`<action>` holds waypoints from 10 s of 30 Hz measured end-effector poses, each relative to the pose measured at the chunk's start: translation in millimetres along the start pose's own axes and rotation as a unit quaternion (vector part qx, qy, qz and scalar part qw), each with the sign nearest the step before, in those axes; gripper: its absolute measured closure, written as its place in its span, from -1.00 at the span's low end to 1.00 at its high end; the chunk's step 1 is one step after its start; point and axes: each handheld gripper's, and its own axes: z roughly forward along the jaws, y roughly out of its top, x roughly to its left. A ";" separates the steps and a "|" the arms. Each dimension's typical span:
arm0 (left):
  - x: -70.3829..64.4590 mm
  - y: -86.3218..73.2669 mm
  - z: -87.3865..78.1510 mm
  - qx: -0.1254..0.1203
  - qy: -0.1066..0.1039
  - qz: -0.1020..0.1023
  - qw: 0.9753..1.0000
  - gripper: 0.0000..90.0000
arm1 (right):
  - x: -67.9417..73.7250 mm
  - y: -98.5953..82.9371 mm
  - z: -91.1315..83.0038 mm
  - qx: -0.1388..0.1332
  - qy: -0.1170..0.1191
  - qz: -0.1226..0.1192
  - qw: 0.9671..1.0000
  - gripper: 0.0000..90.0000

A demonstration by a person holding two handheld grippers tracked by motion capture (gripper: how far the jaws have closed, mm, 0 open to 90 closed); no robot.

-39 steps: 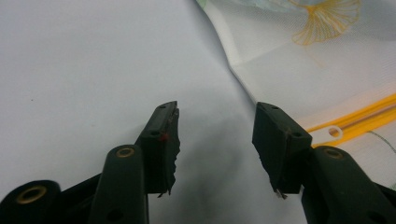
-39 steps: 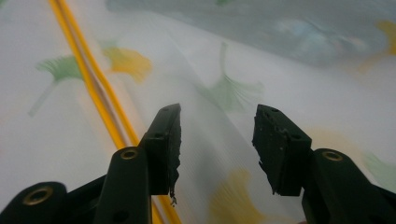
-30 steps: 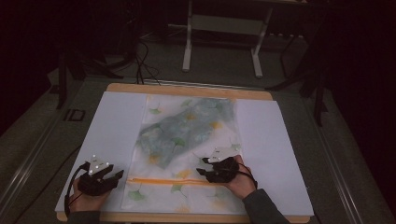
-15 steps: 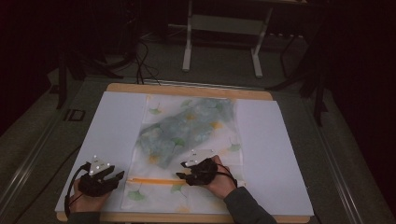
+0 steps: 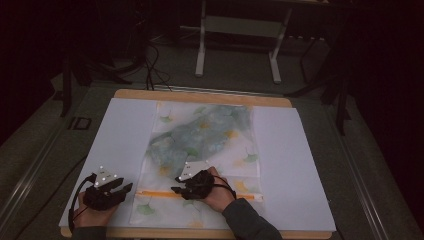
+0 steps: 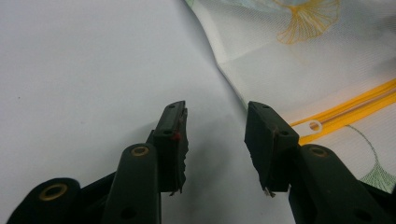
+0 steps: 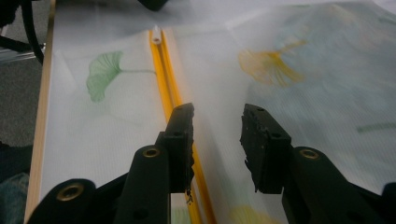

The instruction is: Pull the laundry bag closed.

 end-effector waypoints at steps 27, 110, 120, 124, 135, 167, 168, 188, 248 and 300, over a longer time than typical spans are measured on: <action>2.7 0.7 -3.2 -0.009 -0.012 -0.008 1.000 0.42 | 16.2 30.7 45.7 -0.009 0.032 -0.019 0.999 0.57; -22.9 -1.3 12.7 0.048 -0.150 -0.006 0.988 0.96 | 27.6 51.6 58.6 0.008 0.044 -0.059 0.997 0.87; -21.8 -1.7 11.1 0.042 -0.150 -0.009 0.988 0.97 | 23.5 40.9 59.6 0.018 0.051 -0.057 0.997 0.88; -21.1 -1.7 10.3 0.039 -0.152 -0.009 0.988 0.97 | 21.9 35.8 60.2 0.024 0.050 -0.058 0.997 0.88; -20.6 -0.9 8.5 0.031 -0.160 -0.013 0.986 0.97 | 21.8 29.8 56.2 0.040 0.043 -0.069 0.996 0.89; -16.3 -1.4 3.0 0.013 -0.160 -0.017 0.987 0.97 | 15.4 9.7 27.3 0.086 0.012 -0.078 0.993 1.00; -16.4 -1.4 3.2 0.013 -0.160 -0.016 0.987 0.97 | 15.4 9.3 26.7 0.086 0.013 -0.077 0.993 1.00; -18.1 -0.9 3.0 0.014 -0.158 -0.015 0.987 0.97 | 10.4 15.4 35.6 0.101 0.017 -0.066 0.993 0.95; -11.9 -2.4 0.1 0.008 -0.157 -0.020 0.987 0.97 | -0.7 -27.0 -26.9 0.160 -0.039 -0.094 0.982 1.00; -11.1 -3.5 1.0 0.008 -0.157 -0.026 0.987 0.97 | -13.3 -74.5 -86.2 0.206 -0.083 -0.083 0.971 1.00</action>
